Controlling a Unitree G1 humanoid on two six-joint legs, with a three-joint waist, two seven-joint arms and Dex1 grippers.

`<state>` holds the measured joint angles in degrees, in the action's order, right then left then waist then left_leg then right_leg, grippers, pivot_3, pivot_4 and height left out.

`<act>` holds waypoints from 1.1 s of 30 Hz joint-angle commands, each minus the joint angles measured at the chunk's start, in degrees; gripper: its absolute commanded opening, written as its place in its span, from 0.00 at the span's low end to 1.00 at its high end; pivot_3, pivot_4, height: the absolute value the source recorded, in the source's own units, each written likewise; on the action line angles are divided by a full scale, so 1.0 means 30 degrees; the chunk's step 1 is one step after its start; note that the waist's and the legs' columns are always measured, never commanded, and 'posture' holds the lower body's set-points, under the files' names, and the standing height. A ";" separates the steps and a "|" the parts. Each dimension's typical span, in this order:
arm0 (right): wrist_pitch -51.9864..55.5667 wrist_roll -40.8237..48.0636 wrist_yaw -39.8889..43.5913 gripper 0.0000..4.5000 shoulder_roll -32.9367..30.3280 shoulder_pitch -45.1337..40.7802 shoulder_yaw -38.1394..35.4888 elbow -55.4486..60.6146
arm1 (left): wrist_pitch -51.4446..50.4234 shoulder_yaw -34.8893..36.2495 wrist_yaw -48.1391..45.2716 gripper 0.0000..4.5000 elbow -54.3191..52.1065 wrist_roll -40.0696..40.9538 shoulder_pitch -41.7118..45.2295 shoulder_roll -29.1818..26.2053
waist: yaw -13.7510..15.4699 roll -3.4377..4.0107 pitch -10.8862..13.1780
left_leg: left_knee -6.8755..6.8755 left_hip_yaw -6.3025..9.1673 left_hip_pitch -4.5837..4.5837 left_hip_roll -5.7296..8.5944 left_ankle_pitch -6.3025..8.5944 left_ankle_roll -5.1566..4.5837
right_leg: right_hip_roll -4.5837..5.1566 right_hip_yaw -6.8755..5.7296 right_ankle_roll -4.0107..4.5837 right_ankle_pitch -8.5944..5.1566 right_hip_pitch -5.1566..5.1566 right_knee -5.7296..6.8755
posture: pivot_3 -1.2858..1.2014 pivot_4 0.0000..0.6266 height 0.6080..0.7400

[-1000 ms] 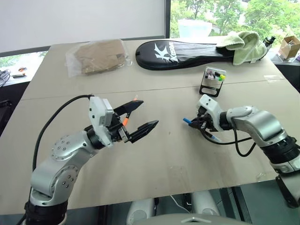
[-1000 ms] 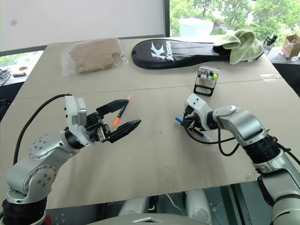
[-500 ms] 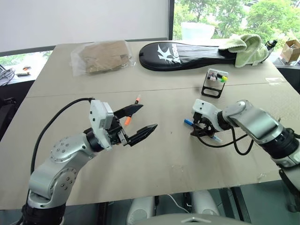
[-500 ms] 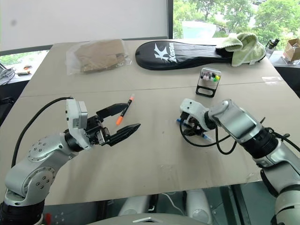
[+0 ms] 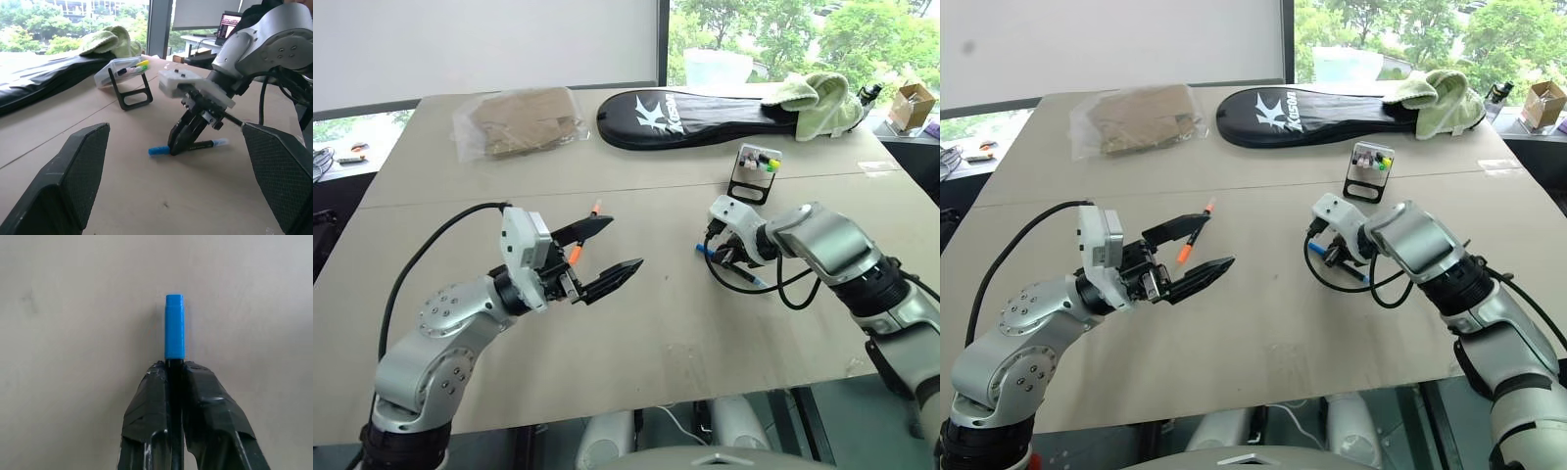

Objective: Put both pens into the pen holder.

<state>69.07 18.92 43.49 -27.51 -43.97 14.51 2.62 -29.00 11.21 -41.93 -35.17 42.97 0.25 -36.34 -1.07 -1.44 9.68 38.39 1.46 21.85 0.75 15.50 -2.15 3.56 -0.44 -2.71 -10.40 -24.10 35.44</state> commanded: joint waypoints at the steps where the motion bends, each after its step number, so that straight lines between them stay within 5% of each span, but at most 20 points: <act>1: -0.3860 0.2877 -0.0234 0.01 0.1567 -0.0375 -0.6249 0.1528 | 0.0495 0.0419 0.0295 1.00 -0.0559 0.0046 -0.0184 0.0209 | 0.0057 0.0057 0.0048 | -0.0004 0.0001 0.0006 -0.0005 0.0000 0.0000 | -0.0008 0.0000 -0.0026 0.0018 -0.0012 0.0003 | 0.52 0.24 1.00; 7: -1.4815 0.0251 -0.3541 0.01 0.3804 -0.0224 -0.8213 0.0546 | 0.0600 0.0043 0.0319 1.00 -0.0171 -0.0043 0.0290 0.0338 | 0.0144 0.0074 0.0061 | -0.0040 0.0043 0.0069 0.0011 0.0003 0.0005 | 0.0009 -0.0046 -0.0062 0.0040 -0.0046 -0.0032 | 0.52 0.24 1.00; 18: -3.0880 -0.5184 -0.6962 0.01 0.3397 -0.4143 -0.7559 -1.4909 | 0.0810 -0.0099 -0.0538 1.00 0.0990 -0.0426 0.1660 0.0163 | -0.0041 0.0113 0.0098 | -0.0059 -0.0033 0.0035 0.0018 -0.0003 0.0012 | -0.0004 0.0016 0.0012 0.0003 -0.0050 -0.0026 | 0.52 0.24 1.00; 25: -3.4828 -0.5818 -0.7920 0.01 0.3159 -0.5799 -0.7534 -2.0585 | 0.0848 0.0278 -0.0169 1.00 0.0104 -0.0144 0.0883 0.0281 | -0.0057 0.0130 0.0114 | -0.0085 -0.0059 0.0048 0.0006 -0.0048 0.0089 | 0.0009 0.0055 -0.0010 0.0018 -0.0054 -0.0083 | 0.52 0.24 1.00; 33: -3.6183 -0.5452 -0.7900 0.01 0.3593 -0.5665 -0.7636 -2.1278 | 0.0476 0.0384 -0.0093 1.00 -0.0190 0.0744 0.1167 0.0049 | -0.0035 0.0136 0.0117 | -0.0119 -0.0051 0.0054 0.0002 -0.0046 0.0085 | 0.0014 0.0051 -0.0005 0.0020 -0.0044 -0.0156 | 0.52 0.24 1.00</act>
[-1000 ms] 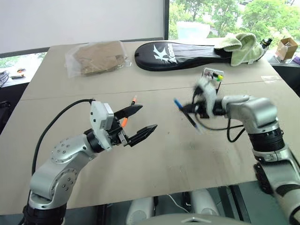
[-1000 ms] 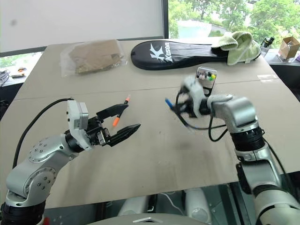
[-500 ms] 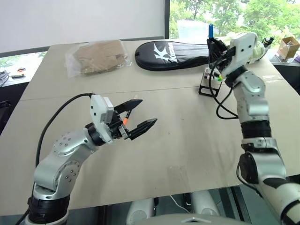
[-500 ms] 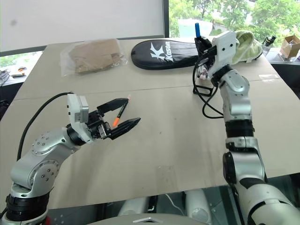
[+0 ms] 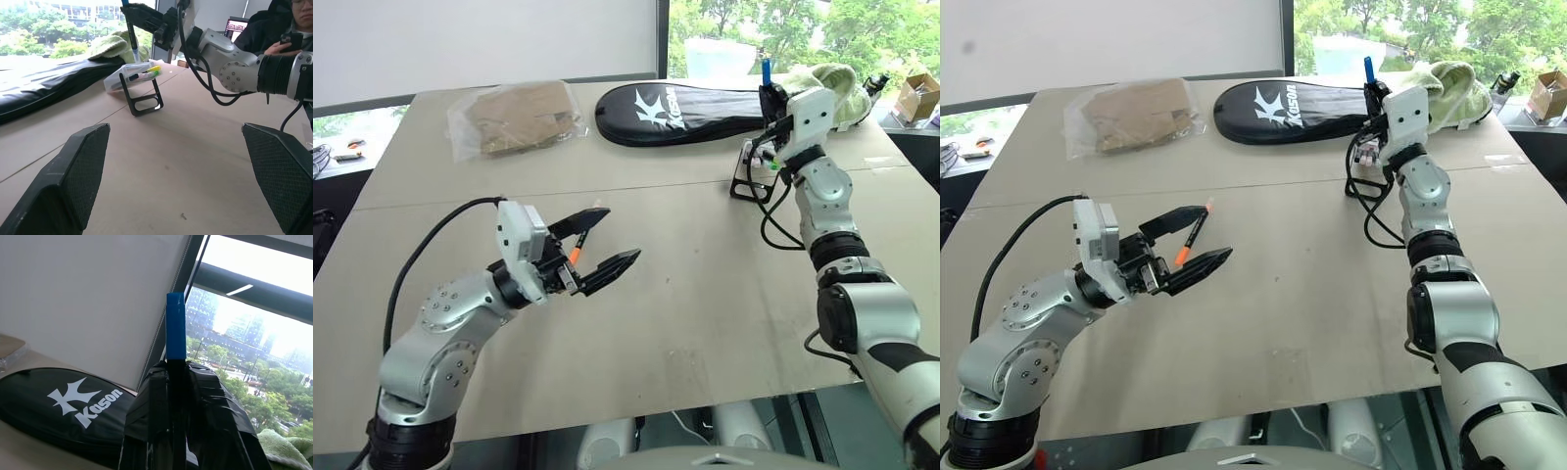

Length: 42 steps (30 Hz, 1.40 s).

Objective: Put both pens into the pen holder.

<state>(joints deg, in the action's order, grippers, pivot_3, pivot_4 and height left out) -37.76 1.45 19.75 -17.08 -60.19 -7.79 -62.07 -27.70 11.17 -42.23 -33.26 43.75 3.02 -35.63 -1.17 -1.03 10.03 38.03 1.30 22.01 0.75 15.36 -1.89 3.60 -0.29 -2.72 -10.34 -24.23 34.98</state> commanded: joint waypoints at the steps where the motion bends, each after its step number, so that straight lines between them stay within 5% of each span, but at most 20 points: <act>1: -0.0628 0.0537 0.0061 0.01 0.0189 -0.0141 -0.0281 0.0526 | 0.0042 0.0409 0.0009 1.00 -0.0772 0.0506 0.0296 -0.0213 | -0.0001 0.0002 0.0001 | 0.0000 0.0000 -0.0001 0.0000 0.0001 -0.0002 | 0.0000 0.0001 0.0001 0.0000 0.0000 0.0001 | 0.52 0.24 1.00; 17: 0.0521 0.2581 0.1923 0.01 0.0765 0.3979 0.0023 0.7864 | 0.0067 0.0386 0.0004 1.00 -0.0466 0.0540 0.0433 -0.0298 | 0.0071 0.0033 0.0020 | -0.0007 0.0022 -0.0001 -0.0002 0.0037 -0.0062 | 0.0000 -0.0015 -0.0027 0.0017 0.0000 0.0004 | 0.52 0.24 1.00; 42: -0.3060 0.0745 -0.0055 0.01 0.0366 0.2220 -0.0105 0.2397 | 0.0110 0.0178 -0.0214 1.00 -0.0477 0.0676 0.0887 -0.0214 | 0.0031 0.0033 0.0020 | -0.0005 -0.0008 -0.0008 0.0002 0.0000 -0.0001 | -0.0008 0.0013 -0.0010 0.0008 0.0000 0.0003 | 0.52 0.24 1.00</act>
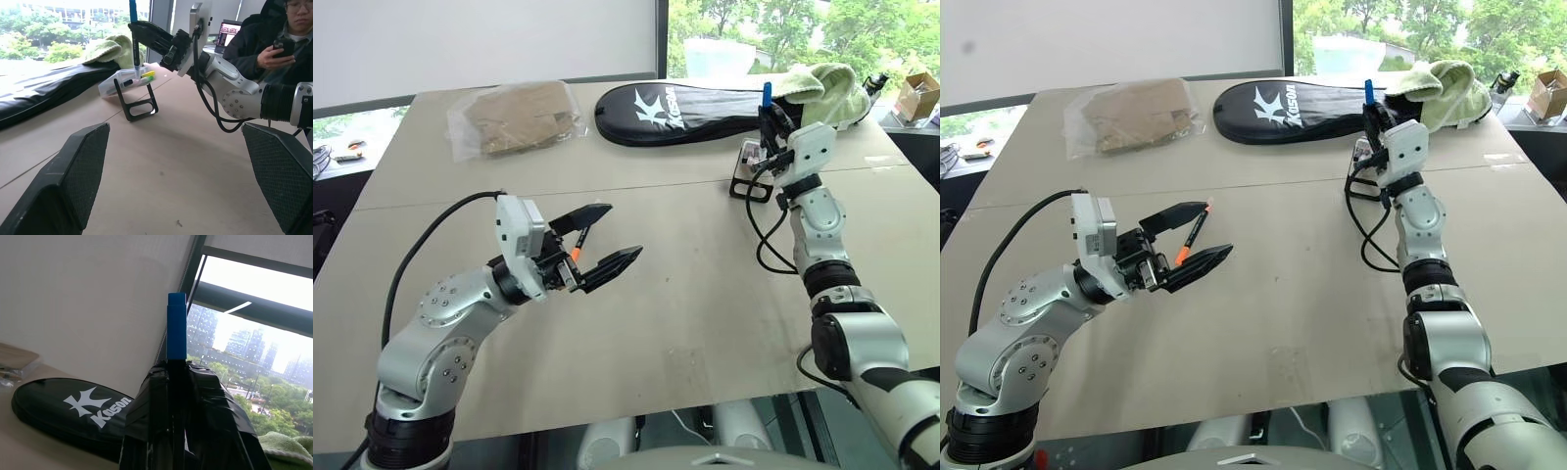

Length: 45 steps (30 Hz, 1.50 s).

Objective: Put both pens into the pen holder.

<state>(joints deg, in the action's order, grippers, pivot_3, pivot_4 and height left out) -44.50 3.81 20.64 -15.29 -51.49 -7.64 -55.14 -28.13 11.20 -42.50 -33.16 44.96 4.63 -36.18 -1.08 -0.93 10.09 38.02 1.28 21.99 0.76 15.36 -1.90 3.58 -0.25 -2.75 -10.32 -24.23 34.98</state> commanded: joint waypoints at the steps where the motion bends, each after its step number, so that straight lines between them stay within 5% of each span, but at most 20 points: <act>1: -0.0902 -0.0073 -0.0395 0.01 -0.0239 -0.0720 -0.0154 -0.0047 | 0.0274 0.0138 -0.0124 1.00 -0.0495 0.0253 0.0379 -0.0016 | 0.0000 0.0000 0.0000 | 0.0000 0.0001 0.0000 0.0000 0.0000 0.0001 | 0.0000 -0.0001 -0.0003 0.0001 0.0000 0.0001 | 0.52 0.24 1.00; 12: -0.1643 -0.0738 -0.1428 0.01 -0.0231 -0.1544 -0.0087 -0.2100 | 0.0365 0.0036 -0.0221 1.00 -0.0307 0.0118 0.0574 0.0098 | -0.0018 0.0000 0.0000 | 0.0000 -0.0001 -0.0001 0.0000 -0.0004 0.0007 | -0.0001 0.0004 -0.0001 0.0001 0.0000 0.0002 | 0.52 0.24 1.00; 22: -0.2479 -0.0460 -0.0767 0.96 -0.0233 -0.0621 -0.0179 -0.1511 | 0.0629 -0.0037 -0.0193 1.00 -0.0304 -0.0123 0.0423 0.0310 | -0.0021 -0.0001 0.0000 | 0.0000 -0.0002 0.0000 0.0001 -0.0004 0.0008 | 0.0001 0.0005 -0.0012 0.0008 0.0001 -0.0001 | 0.52 0.24 1.00; 29: 0.0018 -0.0064 -0.0948 0.98 -0.0273 0.2567 -0.0016 0.4049 | 0.0860 -0.0454 -0.0508 1.00 0.0203 -0.0460 0.0655 0.0621 | 0.0044 -0.0001 -0.0002 | 0.0006 0.0001 0.0001 0.0001 -0.0004 0.0007 | 0.0006 0.0002 -0.0036 0.0022 0.0005 0.0003 | 0.52 0.24 1.00; 34: 0.6410 0.2346 0.0577 0.98 -0.0747 0.6249 0.0577 1.2632 | 0.0871 -0.0368 -0.0419 1.00 0.0538 -0.0792 0.0590 0.0648 | 0.0079 0.0002 -0.0002 | 0.0007 0.0017 -0.0005 -0.0003 0.0035 -0.0061 | 0.0003 -0.0006 -0.0035 0.0020 0.0004 0.0025 | 0.52 0.24 1.00; 39: 1.3844 0.6607 0.3689 0.98 -0.3523 1.0552 0.1845 2.2024 | -0.0609 0.0022 0.2706 1.00 0.0731 -0.1340 0.1045 0.0976 | 0.0190 0.0006 0.0000 | 0.0006 0.0063 0.0007 -0.0007 0.0049 -0.0083 | 0.0018 -0.0050 -0.0037 0.0019 0.0010 0.0015 | 0.52 0.24 1.00; 45: 2.0026 1.0278 0.6782 0.98 -0.7944 1.4193 0.1804 2.7472 | -1.3371 0.0472 1.1921 1.00 0.2842 -0.1089 0.8028 0.0841 | 0.0389 -0.0023 0.0012 | 0.0104 0.0164 -0.0041 0.0006 0.0051 -0.0094 | -0.0004 -0.0146 -0.0072 0.0005 0.0160 0.0007 | 0.52 0.24 1.00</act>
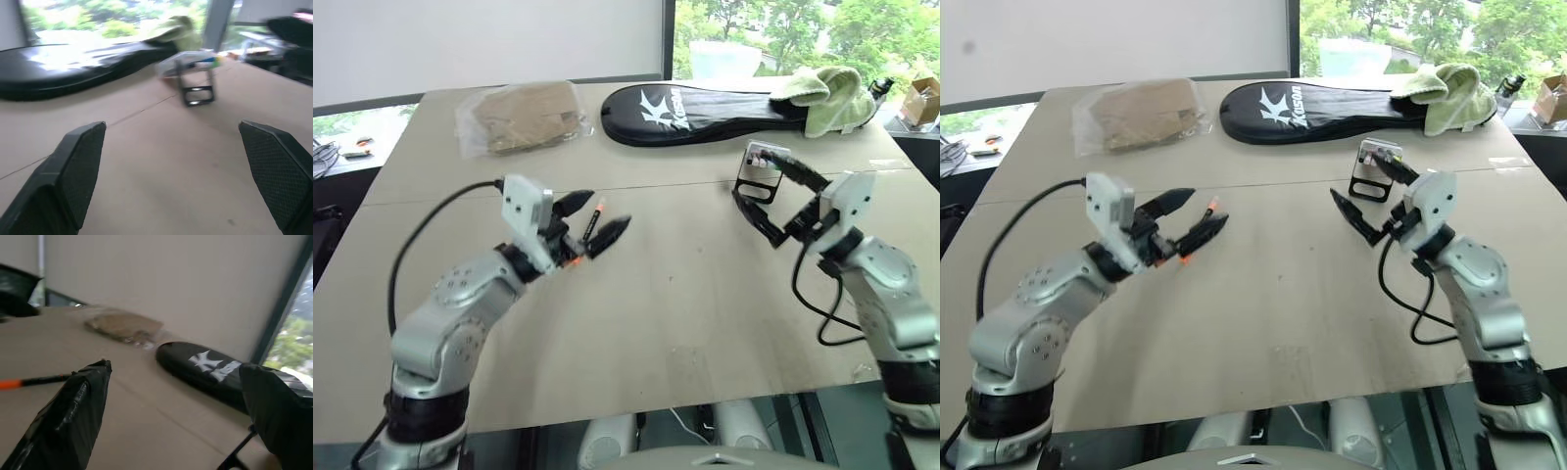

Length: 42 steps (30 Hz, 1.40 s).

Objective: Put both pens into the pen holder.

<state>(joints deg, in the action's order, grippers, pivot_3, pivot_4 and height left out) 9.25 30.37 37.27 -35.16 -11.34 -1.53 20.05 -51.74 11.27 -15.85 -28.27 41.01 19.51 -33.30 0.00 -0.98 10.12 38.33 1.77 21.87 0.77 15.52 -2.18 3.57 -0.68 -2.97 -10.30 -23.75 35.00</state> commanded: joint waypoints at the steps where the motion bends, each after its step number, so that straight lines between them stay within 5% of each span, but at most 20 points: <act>1: 0.3030 0.1583 0.1154 0.98 -0.1889 0.1245 -0.0218 0.3138 | -0.7391 -0.0145 0.3435 1.00 0.2512 -0.0320 0.4819 -0.0193 | 0.0058 -0.0030 0.0007 | 0.0008 0.0029 0.0000 0.0008 -0.0002 -0.0003 | -0.0011 -0.0012 -0.0058 -0.0036 0.0012 0.0006 | 0.52 0.24 1.00; 5: 0.5855 0.1449 0.0355 0.98 -0.3353 0.1572 -0.0091 0.4992 | -1.1453 -0.3396 0.3244 1.00 0.6784 -0.1987 0.8982 -0.0675 | 0.0024 -0.0041 0.0004 | 0.0049 0.0033 -0.0009 0.0045 -0.0006 0.0002 | -0.0112 0.0060 -0.0069 -0.0038 0.0029 0.0031 | 0.52 0.24 1.00; 15: 0.5668 0.1433 0.1338 0.98 -0.3061 0.2714 -0.0552 0.5938 | -0.8933 -0.7812 0.0257 1.00 1.5266 -0.5471 1.2233 0.0353 | 0.0098 -0.0047 0.0007 | -0.0024 0.0044 0.0134 0.0031 -0.0057 0.0115 | -0.0129 0.0079 0.0013 0.0009 -0.0141 -0.0010 | 0.52 0.24 1.00; 18: 0.5544 0.1281 0.1261 1.00 -0.2853 0.3272 -0.0643 0.6138 | -0.8159 -0.8993 -0.1090 0.83 1.6958 -0.6301 1.2710 0.0596 | 0.0268 -0.0043 0.0002 | -0.0003 0.0005 0.0130 0.0034 -0.0055 0.0111 | -0.0105 0.0121 0.0008 0.0010 -0.0135 -0.0018 | 0.52 0.24 1.00; 23: 0.6088 0.0865 -0.0197 1.00 -0.2024 0.3977 -0.0622 0.6795 | -0.8247 -0.9955 -0.3635 0.32 1.7511 -0.6781 1.2758 0.0515 | 0.0269 -0.0042 -0.0001 | 0.0007 0.0006 0.0043 0.0026 -0.0006 0.0021 | -0.0090 0.0117 -0.0023 -0.0012 -0.0035 -0.0011 | 0.52 0.24 1.00; 26: 0.8348 0.1464 -0.2071 1.00 -0.1393 0.3582 -0.0472 0.7132 | -0.7848 -0.9155 -0.4694 0.01 1.7094 -0.6593 1.2302 0.0599 | 0.0298 -0.0039 -0.0007 | 0.0008 0.0008 0.0034 0.0024 -0.0006 0.0021 | -0.0077 0.0118 -0.0050 -0.0028 -0.0024 -0.0007 | 0.52 0.24 1.00; 32: 1.4697 0.7957 -0.5527 1.00 0.1701 -0.0198 -0.1022 0.5063 | -0.5186 -0.3730 -1.1579 0.01 1.0691 -0.1130 0.8890 -0.0334 | 0.0162 -0.0064 0.0010 | 0.0014 0.0005 0.0111 0.0023 -0.0058 0.0110 | 0.0006 0.0089 0.0014 0.0011 -0.0102 -0.0011 | 0.52 0.24 1.00; 35: 1.6281 0.9958 -0.6724 1.00 0.2835 -0.1767 -0.1311 0.3659 | -0.3796 -0.3899 -1.2724 0.01 0.8375 -0.1125 0.7778 -0.1345 | 0.0185 -0.0067 0.0010 | 0.0046 0.0006 0.0349 0.0018 -0.0076 0.0134 | 0.0036 0.0086 0.0023 0.0023 -0.0340 0.0040 | 0.52 0.24 1.00; 42: 1.7967 1.5440 -0.9523 1.00 0.5566 -0.5292 -0.1804 0.0630 | -0.1054 -0.4144 -1.3642 0.01 0.4031 -0.0993 0.5956 -0.1883 | 0.0256 -0.0052 0.0005 | 0.0022 -0.0009 0.0305 0.0040 -0.0060 0.0103 | 0.0011 0.0098 0.0025 0.0017 -0.0349 0.0133 | 0.52 0.24 1.00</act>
<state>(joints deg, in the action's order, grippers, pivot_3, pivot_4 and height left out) 62.72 72.93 10.10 -18.64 -26.67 -4.92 22.09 -56.78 -1.25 -55.90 -12.94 37.51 37.57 -38.07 0.76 -1.13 10.13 38.41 1.77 22.78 0.91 15.41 -2.00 3.58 -0.40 -2.89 -10.25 -24.77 35.40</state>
